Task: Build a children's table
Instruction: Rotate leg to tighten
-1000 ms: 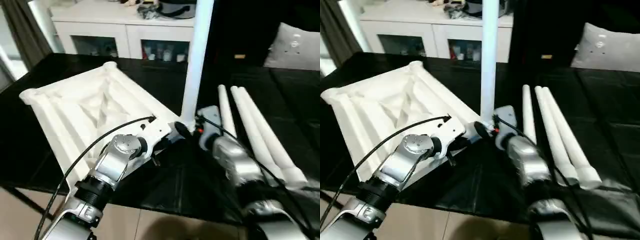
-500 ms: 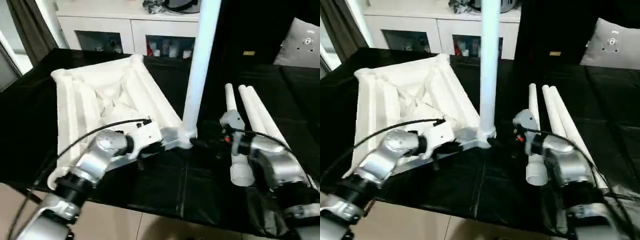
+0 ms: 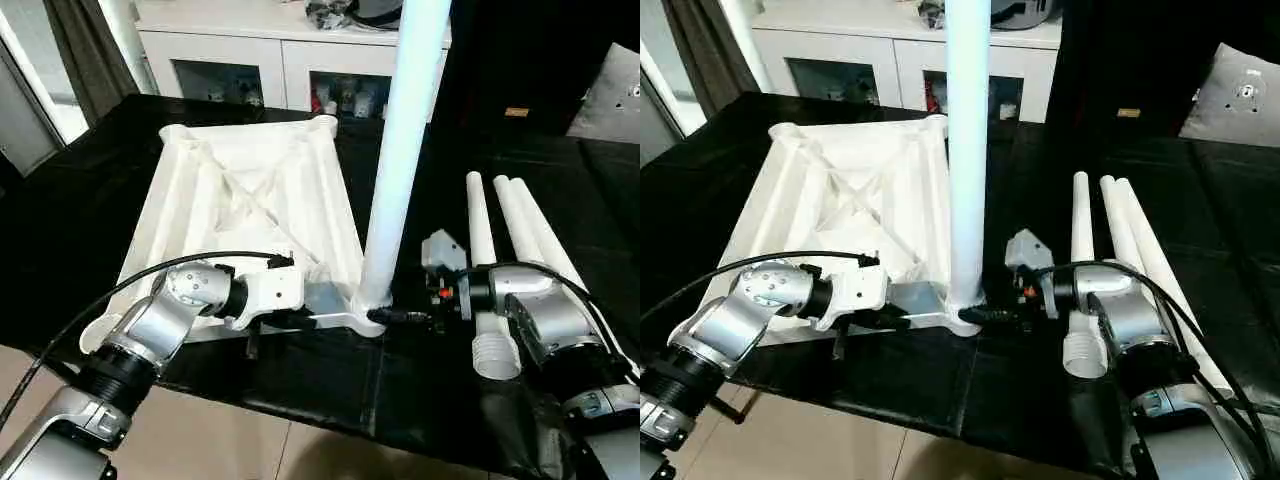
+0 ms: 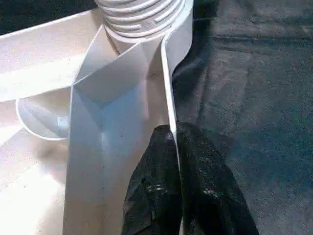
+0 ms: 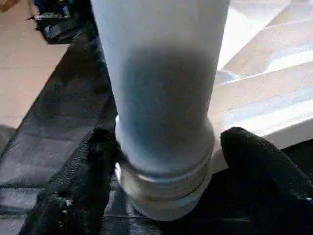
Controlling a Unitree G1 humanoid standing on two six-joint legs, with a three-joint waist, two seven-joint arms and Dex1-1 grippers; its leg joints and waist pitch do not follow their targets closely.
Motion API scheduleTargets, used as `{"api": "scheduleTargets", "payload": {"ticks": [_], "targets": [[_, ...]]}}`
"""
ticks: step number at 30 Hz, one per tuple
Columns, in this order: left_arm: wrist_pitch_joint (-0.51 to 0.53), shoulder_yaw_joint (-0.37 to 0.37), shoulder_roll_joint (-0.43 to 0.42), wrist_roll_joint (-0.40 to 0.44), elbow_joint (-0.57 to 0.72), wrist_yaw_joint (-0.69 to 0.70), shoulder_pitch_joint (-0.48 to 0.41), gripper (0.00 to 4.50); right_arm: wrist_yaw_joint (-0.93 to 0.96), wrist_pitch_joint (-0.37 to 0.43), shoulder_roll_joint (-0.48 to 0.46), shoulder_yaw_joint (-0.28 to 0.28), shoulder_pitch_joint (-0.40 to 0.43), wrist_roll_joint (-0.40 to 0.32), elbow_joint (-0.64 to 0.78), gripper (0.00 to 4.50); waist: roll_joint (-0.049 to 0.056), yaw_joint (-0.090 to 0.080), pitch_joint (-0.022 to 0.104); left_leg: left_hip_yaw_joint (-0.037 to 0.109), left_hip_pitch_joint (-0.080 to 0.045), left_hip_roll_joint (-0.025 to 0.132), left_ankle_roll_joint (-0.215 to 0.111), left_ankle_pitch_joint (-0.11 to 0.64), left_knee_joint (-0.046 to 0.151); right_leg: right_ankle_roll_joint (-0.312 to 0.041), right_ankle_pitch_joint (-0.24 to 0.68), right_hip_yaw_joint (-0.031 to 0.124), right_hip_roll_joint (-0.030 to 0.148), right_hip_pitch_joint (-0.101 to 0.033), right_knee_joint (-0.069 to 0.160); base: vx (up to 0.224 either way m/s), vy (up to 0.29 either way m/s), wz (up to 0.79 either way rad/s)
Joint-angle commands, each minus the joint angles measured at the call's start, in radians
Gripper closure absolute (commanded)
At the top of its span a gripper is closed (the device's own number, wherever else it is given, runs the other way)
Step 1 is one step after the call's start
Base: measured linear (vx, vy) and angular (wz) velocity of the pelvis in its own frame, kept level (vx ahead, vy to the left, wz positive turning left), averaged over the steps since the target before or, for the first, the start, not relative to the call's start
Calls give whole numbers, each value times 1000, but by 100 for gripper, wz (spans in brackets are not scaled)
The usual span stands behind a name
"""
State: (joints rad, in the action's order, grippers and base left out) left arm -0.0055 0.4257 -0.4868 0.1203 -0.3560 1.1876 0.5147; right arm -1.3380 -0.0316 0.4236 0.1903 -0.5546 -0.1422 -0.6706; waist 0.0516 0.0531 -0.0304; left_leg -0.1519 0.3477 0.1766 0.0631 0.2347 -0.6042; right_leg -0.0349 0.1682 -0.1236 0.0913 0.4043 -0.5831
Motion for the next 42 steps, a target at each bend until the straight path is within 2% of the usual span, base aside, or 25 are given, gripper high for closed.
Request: {"api": "scheduleTargets", "payload": {"ticks": [1, 2, 6, 7, 14, 16, 17, 19, 21, 22, 23, 24, 26, 27, 28, 29, 30, 31, 32, 33, 34, 35, 36, 39, 42], "targets": [[-5, 80, -13, 33, -20, 60, -28, 450, -9, -6, 4, 4, -22, 14, -4, 106, -11, 2, 58, 3, 10, 55, -149, 31, 62, -243, 147, 58, 67, -67, 45, 0, 0, 0], [-8, 81, -15, 30, -18, 67, -26, 450, -16, -2, -3, 6, -30, 11, -12, 119, -13, 3, 57, 3, 11, 55, -142, 34, 63, -238, 159, 58, 67, -68, 45, 0, 0, 0], [-10, 81, -15, 27, -19, 74, -23, 450, -27, -2, -11, 10, -39, 6, -23, 138, -11, 4, 58, 3, 10, 56, -132, 40, 64, -234, 165, 59, 66, -67, 46, 0, 0, 0], [-12, 81, -13, 28, -22, 76, -22, 450, -31, -2, -13, 9, -40, 4, -27, 161, -11, 4, 58, 3, 11, 55, -132, 37, 64, -234, 159, 58, 66, -68, 45, 0, 0, 0], [-3, 70, -11, 17, -13, 78, -33, 450, -41, 7, -24, 8, -20, -8, -15, 174, -11, 6, 60, 3, 11, 55, -144, 14, 61, -240, 132, 58, 66, -68, 41, 0, 0, 0], [30, 61, -3, 3, 4, 65, -46, 450, -37, 21, -32, 2, -2, -18, 2, 175, -12, 6, 59, 2, 12, 55, -141, 18, 62, -239, 140, 58, 67, -69, 41, 0, 0, 0], [114, 42, 25, -9, 39, 17, -68, 450, 17, 62, -63, -12, 25, -34, 33, 175, -14, 6, 59, 2, 11, 56, -139, 20, 62, -238, 143, 60, 67, -69, 42, 0, 0, 0], [147, 33, 38, -13, 50, -5, -75, 450, 44, 80, -77, -17, 35, -37, 42, 175, -11, 6, 58, 3, 12, 57, -135, 18, 63, -238, 149, 60, 68, -68, 42, 0, 0, 0], [219, -1, 98, -28, 57, -90, -76, 450, 171, 91, -128, -30, 43, -17, 33, 175, -15, 0, 53, 1, 12, 54, -121, 47, 67, -223, 200, 60, 66, -68, 51, 0, 0, 0], [250, -15, 127, -35, 58, -126, -73, 450, 236, 97, -154, -39, 41, -8, 21, 175, -14, -5, 45, 1, 11, 50, -95, 95, 72, -202, 289, 59, 66, -66, 63, 0, 0, 0], [270, -24, 145, -40, 58, -148, -71, 450, 277, 102, -171, -45, 40, -2, 13, 176, -18, -12, 40, 1, 5, 43, -65, 156, 75, -160, 418, 55, 66, -65, 79, 0, 0, 0], [299, -32, 176, -43, 59, -181, -66, 450, 349, 107, -205, -66, 34, -5, -8, 176, -20, -17, 40, 3, 4, 42, -53, 170, 75, -143, 455, 55, 67, -65, 81, 0, 0, 0], [350, -42, 229, -44, 61, -238, -55, 450, 470, 120, -265, -104, 21, -18, -43, 176, -19, -35, 36, 7, 4, 34, -36, 208, 75, -88, 570, 47, 67, -61, 100, 0, 0, 0], [359, -43, 237, -44, 62, -245, -54, 450, 485, 123, -273, -109, 20, -20, -46, 176, -20, -38, 38, 8, 3, 33, -35, 213, 75, -79, 578, 47, 67, -60, 102, 0, 0, 0], [386, -51, 278, -32, 52, -296, -40, 450, 557, 128, -309, -127, 18, -19, -56, 176, -20, -45, 39, 9, 2, 33, -45, 218, 75, -78, 572, 45, 66, -58, 104, 0, 0, 0], [405, -56, 315, -22, 39, -342, -26, 450, 625, 125, -340, -138, 15, -11, -67, 177, -13, -54, 37, 6, 1, 35, -47, 220, 76, -83, 554, 47, 61, -53, 107, 0, 0, 0], [416, -60, 339, -14, 30, -372, -17, 450, 667, 122, -359, -143, 14, -4, -73, 177, -14, -53, 39, 6, -3, 33, -48, 220, 74, -83, 551, 44, 60, -51, 109, 0, 0, 0], [419, -56, 364, 2, 16, -405, -7, 450, 732, 113, -380, -149, 10, 11, -86, 177, -8, -52, 39, 7, -4, 31, -49, 223, 74, -83, 553, 41, 61, -52, 109, 0, 0, 0], [421, -53, 374, 12, 10, -419, -3, 450, 759, 108, -389, -150, 9, 19, -92, 177, -13, -56, 38, 8, 3, 31, -52, 226, 76, -75, 553, 39, 59, -54, 111, 0, 0, 0], [426, -40, 396, 41, 0, -453, 6, 450, 819, 97, -410, -151, 9, 41, -104, 177, -12, -55, 40, 10, 2, 31, -51, 229, 77, -73, 551, 38, 60, -55, 110, 0, 0, 0], [427, -39, 397, 42, 0, -454, 6, 450, 820, 96, -411, -151, 9, 42, -104, 177, -7, -58, 41, 10, 0, 33, -53, 233, 78, -76, 535, 39, 60, -53, 112, 0, 0, 0], [431, -33, 401, 56, -3, -468, 9, 450, 828, 83, -417, -150, 18, 51, -96, 121, -7, -58, 42, 12, 4, 35, -58, 233, 80, -83, 509, 40, 61, -57, 110, 0, 0, 0], [433, -33, 398, 60, -5, -475, 10, 450, 820, 69, -416, -149, 29, 53, -81, 108, -4, -56, 42, 12, 4, 36, -61, 237, 81, -88, 497, 41, 62, -57, 108, 0, 0, 0], [424, -35, 381, 66, -10, -477, 11, 450, 794, 61, -404, -159, 48, 35, -49, 97, -8, -54, 45, 11, 5, 40, -77, 232, 83, -117, 429, 48, 63, -58, 100, 0, 0, 0], [362, -28, 324, 93, -33, -451, 8, 450, 721, 31, -333, -177, 80, 20, -4, 63, -11, -46, 48, 9, 9, 42, -97, 193, 81, -147, 356, 53, 64, -63, 88, 0, 0, 0]]}}
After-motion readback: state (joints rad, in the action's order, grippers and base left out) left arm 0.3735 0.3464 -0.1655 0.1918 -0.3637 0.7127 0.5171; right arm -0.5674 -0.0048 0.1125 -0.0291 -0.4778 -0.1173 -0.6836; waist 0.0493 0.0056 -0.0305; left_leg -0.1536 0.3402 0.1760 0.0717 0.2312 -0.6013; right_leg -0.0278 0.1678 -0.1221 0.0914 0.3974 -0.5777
